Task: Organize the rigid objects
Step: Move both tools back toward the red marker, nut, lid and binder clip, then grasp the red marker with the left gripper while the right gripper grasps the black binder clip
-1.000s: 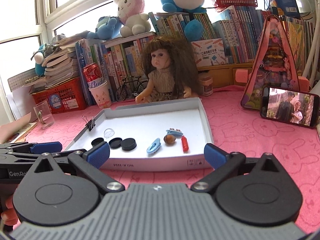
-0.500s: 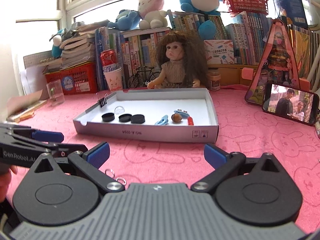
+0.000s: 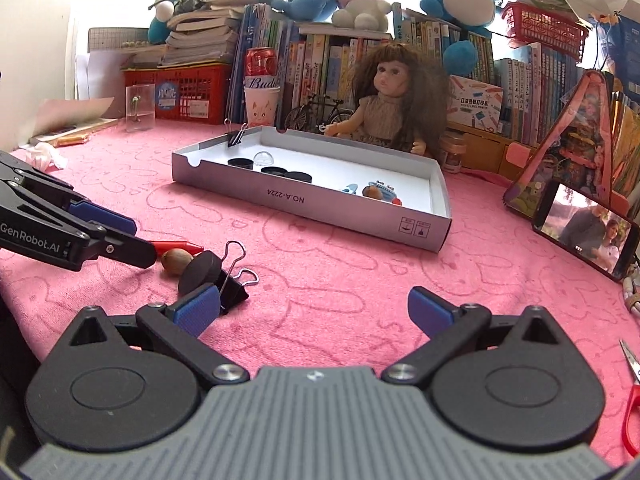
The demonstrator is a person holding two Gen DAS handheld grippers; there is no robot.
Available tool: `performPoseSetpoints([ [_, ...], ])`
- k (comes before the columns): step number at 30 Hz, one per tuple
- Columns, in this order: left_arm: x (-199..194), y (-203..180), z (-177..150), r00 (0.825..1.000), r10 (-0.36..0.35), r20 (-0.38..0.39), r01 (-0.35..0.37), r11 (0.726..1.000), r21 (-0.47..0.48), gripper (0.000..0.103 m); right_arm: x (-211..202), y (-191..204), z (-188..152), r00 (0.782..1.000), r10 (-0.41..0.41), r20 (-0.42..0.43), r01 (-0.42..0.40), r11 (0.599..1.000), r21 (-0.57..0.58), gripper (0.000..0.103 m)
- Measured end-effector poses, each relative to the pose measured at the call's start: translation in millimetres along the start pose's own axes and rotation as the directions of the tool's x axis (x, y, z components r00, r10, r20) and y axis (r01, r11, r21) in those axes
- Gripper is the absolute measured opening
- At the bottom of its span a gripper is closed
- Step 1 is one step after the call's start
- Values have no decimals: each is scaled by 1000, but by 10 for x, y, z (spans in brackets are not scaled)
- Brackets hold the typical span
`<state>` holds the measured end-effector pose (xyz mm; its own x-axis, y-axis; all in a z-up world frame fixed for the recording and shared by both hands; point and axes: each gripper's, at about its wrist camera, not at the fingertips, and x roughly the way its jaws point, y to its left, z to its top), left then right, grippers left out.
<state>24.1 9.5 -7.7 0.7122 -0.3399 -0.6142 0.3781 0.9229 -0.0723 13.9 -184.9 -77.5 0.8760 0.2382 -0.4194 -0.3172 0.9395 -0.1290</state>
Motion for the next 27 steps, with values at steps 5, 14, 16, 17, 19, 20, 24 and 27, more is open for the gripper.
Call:
performPoseSetpoints([
  [5,78,-34,37,1000,12,14,-12,1000,-7,34,81,85,24,1000,13,-22,-13,1000,-24,98],
  [14,136,-4,54,999,13,37,-11,999,-53,9,111,161,45,995,93,-24,-94,996,0,57],
  [16,129,7,52,999,22,39,-19,998,-56,9,94,199,40,995,99,-14,-99,995,-10,32],
  [17,125,16,52,999,29,41,-27,998,-56,9,90,220,37,997,80,-9,-80,997,-17,31],
  [19,115,37,48,998,44,45,-41,998,-55,9,88,221,31,998,59,-1,-59,998,-17,30],
  [20,111,52,46,998,49,45,-47,997,-55,9,93,205,32,998,59,-9,-59,998,-8,30],
  [24,95,110,31,997,58,41,-56,997,-54,9,73,99,16,999,32,-15,-31,999,26,30],
  [27,81,130,20,997,67,41,-65,997,-45,13,43,0,-6,1000,5,-23,-4,999,42,31],
])
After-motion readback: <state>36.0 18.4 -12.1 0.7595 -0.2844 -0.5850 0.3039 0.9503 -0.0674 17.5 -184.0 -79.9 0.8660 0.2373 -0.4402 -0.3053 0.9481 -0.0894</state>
